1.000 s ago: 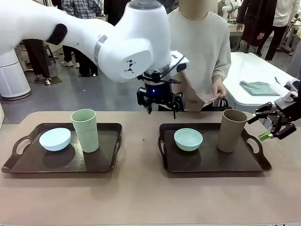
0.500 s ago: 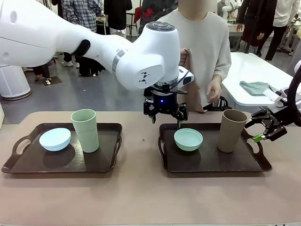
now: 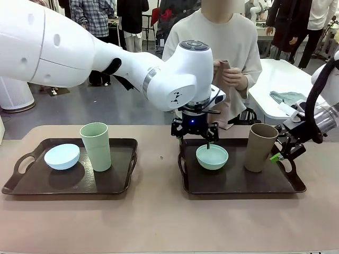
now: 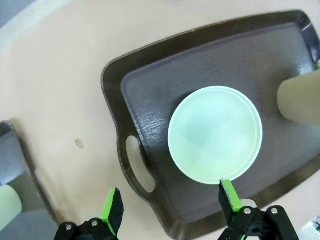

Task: Set up a tray with a mat and arrange the tableware.
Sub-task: Pick up the Picnic Bowl and Reusable plastic cup from the Handle tray in front of the human's position and hold them in the air.

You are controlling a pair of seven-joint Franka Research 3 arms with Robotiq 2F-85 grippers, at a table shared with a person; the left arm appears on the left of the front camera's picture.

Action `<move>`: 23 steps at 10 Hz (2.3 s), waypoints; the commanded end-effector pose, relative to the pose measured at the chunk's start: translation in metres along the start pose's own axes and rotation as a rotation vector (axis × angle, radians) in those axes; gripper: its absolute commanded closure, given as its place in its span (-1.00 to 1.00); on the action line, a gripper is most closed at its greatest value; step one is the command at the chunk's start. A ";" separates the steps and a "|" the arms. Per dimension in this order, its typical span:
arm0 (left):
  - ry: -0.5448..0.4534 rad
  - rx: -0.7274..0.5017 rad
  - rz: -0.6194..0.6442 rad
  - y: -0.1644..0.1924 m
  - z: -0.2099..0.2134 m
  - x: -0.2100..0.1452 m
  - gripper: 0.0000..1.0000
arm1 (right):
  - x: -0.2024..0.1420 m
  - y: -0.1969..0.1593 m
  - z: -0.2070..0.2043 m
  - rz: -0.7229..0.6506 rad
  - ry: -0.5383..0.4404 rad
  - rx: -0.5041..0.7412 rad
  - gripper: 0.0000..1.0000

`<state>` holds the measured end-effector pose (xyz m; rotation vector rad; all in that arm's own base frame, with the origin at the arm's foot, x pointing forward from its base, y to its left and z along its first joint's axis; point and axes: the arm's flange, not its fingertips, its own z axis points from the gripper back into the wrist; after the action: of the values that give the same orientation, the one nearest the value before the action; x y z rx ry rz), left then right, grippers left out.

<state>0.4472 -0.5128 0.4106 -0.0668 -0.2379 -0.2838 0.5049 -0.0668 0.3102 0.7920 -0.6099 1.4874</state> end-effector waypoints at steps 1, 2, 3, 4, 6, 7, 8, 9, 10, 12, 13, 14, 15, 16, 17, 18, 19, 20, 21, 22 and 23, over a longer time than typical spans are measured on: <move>-0.029 0.033 0.022 -0.005 -0.004 0.002 -1.00 | 0.000 0.009 -0.011 0.021 0.008 -0.003 -1.00; -0.034 0.026 0.020 -0.006 -0.009 0.004 -1.00 | 0.002 0.007 -0.015 0.025 -0.010 -0.009 -1.00; -0.036 0.016 0.020 -0.007 -0.016 0.004 -1.00 | 0.004 0.008 -0.017 0.031 -0.056 -0.019 -1.00; -0.035 0.011 0.024 -0.007 -0.021 0.005 -1.00 | 0.008 0.008 -0.019 0.043 -0.072 -0.040 -1.00; -0.005 -0.007 0.039 -0.005 -0.035 0.008 -1.00 | 0.011 0.007 -0.023 0.053 -0.109 -0.058 -1.00; 0.004 -0.004 0.051 -0.003 -0.042 0.009 -1.00 | 0.010 0.006 -0.026 0.049 -0.115 -0.052 -1.00; 0.019 -0.008 0.049 -0.002 -0.047 0.009 -1.00 | 0.010 0.004 -0.029 0.044 -0.120 -0.042 -1.00; 0.024 -0.024 0.048 -0.001 -0.051 0.011 -1.00 | 0.010 0.004 -0.031 0.042 -0.120 -0.028 -1.00; 0.032 -0.038 0.063 0.001 -0.059 0.016 -1.00 | 0.010 0.003 -0.034 0.045 -0.116 -0.025 -1.00; 0.027 -0.067 0.073 0.001 -0.066 0.021 -1.00 | 0.010 0.002 -0.036 0.053 -0.118 -0.020 -1.00; 0.028 -0.059 0.080 -0.001 -0.068 0.020 -1.00 | 0.009 0.002 -0.036 0.056 -0.119 -0.019 -1.00; 0.037 -0.055 0.083 -0.001 -0.072 0.022 -1.00 | 0.008 0.003 -0.036 0.062 -0.123 -0.018 -1.00; 0.036 -0.046 0.093 0.000 -0.076 0.022 0.02 | 0.008 0.004 -0.036 0.089 -0.123 -0.010 -1.00; 0.051 -0.023 0.096 0.001 -0.079 0.024 0.13 | 0.007 0.004 -0.035 0.096 -0.121 -0.004 0.18; 0.053 -0.019 0.102 0.002 -0.080 0.024 1.00 | 0.007 0.004 -0.034 0.100 -0.126 0.001 0.18; 0.052 -0.015 0.102 0.002 -0.080 0.025 1.00 | 0.006 0.004 -0.035 0.109 -0.127 0.004 1.00; 0.048 -0.018 0.104 0.000 -0.081 0.023 1.00 | 0.005 0.005 -0.035 0.111 -0.124 0.005 0.23; 0.046 -0.013 0.097 0.000 -0.079 0.023 0.61 | 0.005 0.005 -0.035 0.114 -0.126 0.003 1.00; 0.039 -0.011 0.099 -0.001 -0.076 0.022 0.79 | 0.005 0.005 -0.034 0.117 -0.127 0.006 1.00; 0.044 -0.004 0.106 0.000 -0.073 0.023 1.00 | 0.005 0.005 -0.034 0.119 -0.128 0.004 1.00; 0.043 -0.004 0.111 0.001 -0.071 0.022 1.00 | 0.004 0.005 -0.034 0.121 -0.129 0.003 0.50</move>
<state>0.4855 -0.5247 0.3421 -0.0973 -0.1875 -0.2117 0.4976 -0.0351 0.2976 0.8628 -0.7462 1.5326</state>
